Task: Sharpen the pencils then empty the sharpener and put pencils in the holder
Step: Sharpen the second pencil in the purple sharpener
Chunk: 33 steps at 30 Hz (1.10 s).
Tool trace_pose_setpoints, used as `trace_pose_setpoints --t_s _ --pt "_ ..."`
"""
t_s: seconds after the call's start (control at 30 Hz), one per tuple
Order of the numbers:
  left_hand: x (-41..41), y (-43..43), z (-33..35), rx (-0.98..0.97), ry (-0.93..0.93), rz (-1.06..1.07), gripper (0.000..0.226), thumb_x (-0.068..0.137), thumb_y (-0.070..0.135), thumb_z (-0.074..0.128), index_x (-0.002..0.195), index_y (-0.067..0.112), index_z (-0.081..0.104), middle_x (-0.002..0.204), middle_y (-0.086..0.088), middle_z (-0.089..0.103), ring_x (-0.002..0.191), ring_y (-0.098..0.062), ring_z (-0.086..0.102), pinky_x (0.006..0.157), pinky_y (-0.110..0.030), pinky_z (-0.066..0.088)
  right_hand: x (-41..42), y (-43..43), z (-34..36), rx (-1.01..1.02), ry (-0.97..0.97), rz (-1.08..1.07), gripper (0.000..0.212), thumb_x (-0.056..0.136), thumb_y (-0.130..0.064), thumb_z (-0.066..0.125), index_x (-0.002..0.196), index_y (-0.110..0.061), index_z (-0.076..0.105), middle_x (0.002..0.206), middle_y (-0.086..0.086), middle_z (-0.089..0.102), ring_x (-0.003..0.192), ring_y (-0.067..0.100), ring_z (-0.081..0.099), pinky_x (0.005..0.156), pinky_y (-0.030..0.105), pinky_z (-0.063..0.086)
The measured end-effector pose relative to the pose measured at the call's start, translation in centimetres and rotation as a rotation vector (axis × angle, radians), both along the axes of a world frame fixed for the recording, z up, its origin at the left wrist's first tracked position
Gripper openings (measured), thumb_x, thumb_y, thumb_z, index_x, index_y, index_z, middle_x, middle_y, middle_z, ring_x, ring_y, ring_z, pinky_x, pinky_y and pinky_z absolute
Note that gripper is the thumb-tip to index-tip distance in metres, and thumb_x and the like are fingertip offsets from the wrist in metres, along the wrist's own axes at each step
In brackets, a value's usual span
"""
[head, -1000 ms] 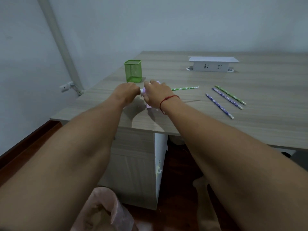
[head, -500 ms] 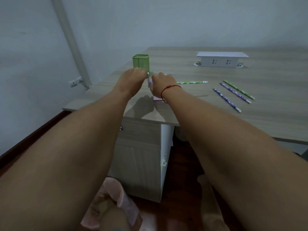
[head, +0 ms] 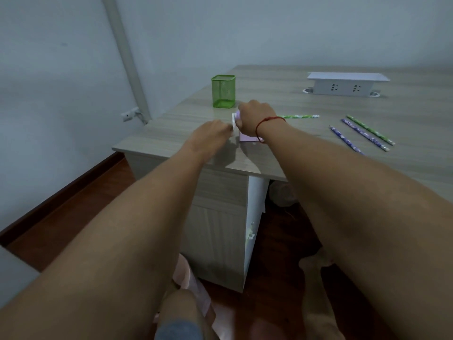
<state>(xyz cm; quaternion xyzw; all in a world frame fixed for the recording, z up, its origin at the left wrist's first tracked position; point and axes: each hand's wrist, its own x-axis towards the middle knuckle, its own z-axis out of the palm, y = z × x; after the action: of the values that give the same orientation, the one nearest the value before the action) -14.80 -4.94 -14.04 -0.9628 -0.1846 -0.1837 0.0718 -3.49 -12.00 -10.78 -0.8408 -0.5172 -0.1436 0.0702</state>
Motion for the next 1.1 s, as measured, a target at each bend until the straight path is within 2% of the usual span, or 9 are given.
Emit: trace_pose_setpoints --t_s 0.1,0.33,0.57,0.7,0.8,0.93,1.1 --pt "0.1 0.3 -1.1 -0.018 0.073 0.087 0.026 0.098 0.006 0.038 0.094 -0.002 0.062 0.094 -0.022 0.065 0.084 -0.037 0.063 0.069 -0.037 0.043 -0.3 0.0 -0.3 -0.003 -0.006 0.023 0.039 0.101 -0.028 0.035 0.128 -0.005 0.052 0.129 0.019 0.054 0.117 0.035 0.054 0.096 0.038 0.041" --pt "1.5 1.5 -1.9 -0.084 0.156 0.104 0.028 0.099 0.014 0.039 0.098 0.000 0.064 0.099 -0.020 0.066 0.089 -0.035 0.063 0.074 -0.037 0.044 0.0 -0.1 -1.1 0.015 -0.033 0.072 0.039 0.101 -0.028 0.035 0.130 -0.005 0.048 0.132 0.019 0.051 0.118 0.036 0.053 0.098 0.041 0.040" --pt "2.6 3.9 -0.5 0.017 0.210 0.194 0.027 0.096 0.016 0.041 0.108 0.002 0.061 0.110 -0.022 0.063 0.102 -0.038 0.060 0.080 -0.041 0.045 -0.1 1.0 -0.9 0.011 -0.036 0.106 0.039 0.099 -0.028 0.037 0.130 -0.009 0.050 0.133 0.018 0.052 0.123 0.035 0.051 0.102 0.039 0.037" --pt "4.2 5.2 1.4 0.158 0.246 0.155 0.025 0.093 0.010 0.045 0.109 0.004 0.064 0.106 -0.022 0.065 0.099 -0.039 0.062 0.076 -0.041 0.046 0.9 1.1 -0.6 -0.001 -0.037 0.072 0.039 0.098 -0.027 0.041 0.130 -0.009 0.050 0.134 0.017 0.052 0.123 0.033 0.051 0.102 0.039 0.037" --pt "4.9 5.3 2.0 0.216 0.212 0.086 0.023 0.092 0.010 0.048 0.107 0.013 0.066 0.104 -0.018 0.067 0.097 -0.039 0.064 0.075 -0.042 0.051 1.6 0.8 -0.8 -0.002 -0.028 0.048 0.039 0.097 -0.027 0.042 0.130 -0.007 0.049 0.133 0.017 0.052 0.122 0.033 0.052 0.101 0.039 0.038" --pt "4.7 5.4 3.1 0.242 0.115 0.056 0.026 0.093 0.007 0.045 0.110 0.009 0.065 0.104 -0.024 0.065 0.096 -0.043 0.063 0.075 -0.045 0.049 1.3 0.9 -0.7 0.004 -0.031 0.044 0.039 0.096 -0.026 0.043 0.130 -0.008 0.049 0.133 0.016 0.052 0.122 0.033 0.052 0.101 0.039 0.037" --pt "4.4 5.0 2.9 0.234 0.108 0.076 0.027 0.092 0.004 0.044 0.111 0.006 0.063 0.102 -0.027 0.063 0.096 -0.045 0.062 0.074 -0.045 0.048 0.9 0.8 -1.0 0.019 -0.019 0.036 0.038 0.097 -0.024 0.041 0.130 -0.008 0.049 0.133 0.016 0.052 0.122 0.033 0.051 0.101 0.039 0.037"
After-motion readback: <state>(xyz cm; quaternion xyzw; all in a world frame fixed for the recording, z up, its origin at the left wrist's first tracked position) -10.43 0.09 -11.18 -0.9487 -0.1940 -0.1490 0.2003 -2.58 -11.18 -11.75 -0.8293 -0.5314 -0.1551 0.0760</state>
